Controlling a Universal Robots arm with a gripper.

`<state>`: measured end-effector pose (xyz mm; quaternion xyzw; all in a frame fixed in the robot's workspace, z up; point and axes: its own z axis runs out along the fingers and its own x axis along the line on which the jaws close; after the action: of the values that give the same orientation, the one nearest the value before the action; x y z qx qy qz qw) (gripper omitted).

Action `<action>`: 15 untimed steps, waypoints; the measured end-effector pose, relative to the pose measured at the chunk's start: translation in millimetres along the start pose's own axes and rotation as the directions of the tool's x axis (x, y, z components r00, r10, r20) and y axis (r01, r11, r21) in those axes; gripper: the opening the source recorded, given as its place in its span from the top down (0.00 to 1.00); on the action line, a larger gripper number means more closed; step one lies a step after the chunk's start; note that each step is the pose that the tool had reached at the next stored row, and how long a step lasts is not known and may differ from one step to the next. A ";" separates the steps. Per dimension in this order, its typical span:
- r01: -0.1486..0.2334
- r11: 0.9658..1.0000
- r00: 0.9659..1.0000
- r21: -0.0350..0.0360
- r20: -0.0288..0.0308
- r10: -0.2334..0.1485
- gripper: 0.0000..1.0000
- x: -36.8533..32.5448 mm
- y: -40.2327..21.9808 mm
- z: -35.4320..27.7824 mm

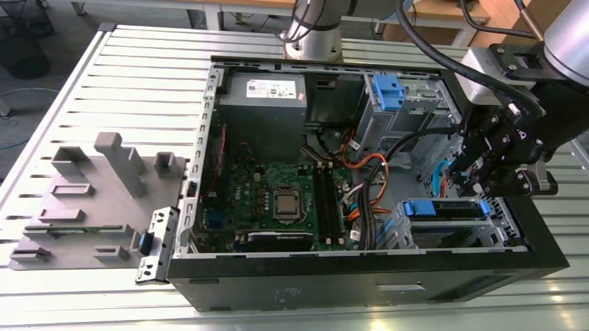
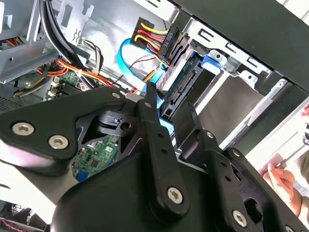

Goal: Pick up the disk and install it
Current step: 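Insert the first disk wire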

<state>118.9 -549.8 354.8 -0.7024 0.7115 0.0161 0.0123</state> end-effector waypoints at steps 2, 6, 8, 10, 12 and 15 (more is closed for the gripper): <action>0.000 1.000 1.000 0.000 0.000 0.000 0.58 0.0 0.0 0.0; 0.000 1.000 1.000 0.000 0.000 0.000 0.60 0.0 0.0 0.3; 0.000 1.000 1.000 0.000 0.000 0.000 0.66 0.0 0.0 0.4; 0.000 1.000 1.000 0.000 0.000 0.000 0.78 0.0 0.0 0.4; 0.000 1.000 1.000 0.000 0.000 0.000 0.84 0.0 0.0 0.5; 0.000 1.000 1.000 0.000 0.000 0.000 0.84 0.0 0.0 0.6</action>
<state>118.9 -549.8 354.2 -0.7024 0.7115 0.0162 0.0124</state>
